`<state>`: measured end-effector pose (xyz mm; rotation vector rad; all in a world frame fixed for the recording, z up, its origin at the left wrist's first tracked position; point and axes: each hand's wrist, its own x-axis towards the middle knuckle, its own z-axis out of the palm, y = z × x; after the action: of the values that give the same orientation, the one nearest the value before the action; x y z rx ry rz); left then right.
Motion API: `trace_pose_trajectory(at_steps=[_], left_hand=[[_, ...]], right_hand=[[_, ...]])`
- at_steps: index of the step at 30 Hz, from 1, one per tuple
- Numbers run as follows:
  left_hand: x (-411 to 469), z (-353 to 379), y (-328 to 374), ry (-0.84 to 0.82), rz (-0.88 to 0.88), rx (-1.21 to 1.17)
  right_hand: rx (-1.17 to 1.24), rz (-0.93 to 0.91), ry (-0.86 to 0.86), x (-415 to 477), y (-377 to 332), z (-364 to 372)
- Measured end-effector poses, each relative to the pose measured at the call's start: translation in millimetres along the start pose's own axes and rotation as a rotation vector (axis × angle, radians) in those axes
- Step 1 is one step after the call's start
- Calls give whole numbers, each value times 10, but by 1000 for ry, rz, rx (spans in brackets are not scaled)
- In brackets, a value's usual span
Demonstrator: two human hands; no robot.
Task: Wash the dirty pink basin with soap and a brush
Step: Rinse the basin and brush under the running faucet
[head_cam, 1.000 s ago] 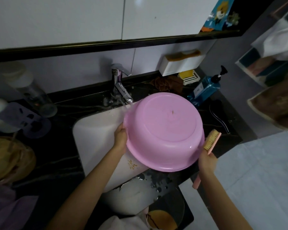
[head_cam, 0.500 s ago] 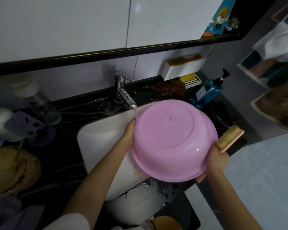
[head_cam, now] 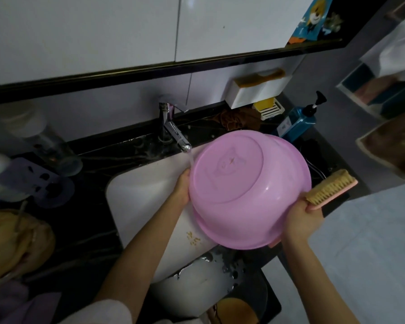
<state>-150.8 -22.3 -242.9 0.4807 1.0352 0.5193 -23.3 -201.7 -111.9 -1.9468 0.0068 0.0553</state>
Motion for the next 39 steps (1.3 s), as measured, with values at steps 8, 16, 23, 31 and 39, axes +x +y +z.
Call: trace_pose_trajectory(at_steps=[8, 16, 23, 31, 39], left_hand=[[-142, 11, 55, -16, 300, 163], [-32, 221, 419, 220, 190, 832], [-464, 431, 63, 138, 600, 1211], [-29, 60, 229, 93, 448, 923], [-211, 443, 204, 40, 575, 1207]], right_hand=[[-123, -20, -23, -17, 176, -37], [-103, -89, -21, -131, 119, 52], [-90, -73, -90, -98, 100, 48], [-30, -42, -80, -132, 120, 99], [-67, -66, -118, -95, 164, 98]])
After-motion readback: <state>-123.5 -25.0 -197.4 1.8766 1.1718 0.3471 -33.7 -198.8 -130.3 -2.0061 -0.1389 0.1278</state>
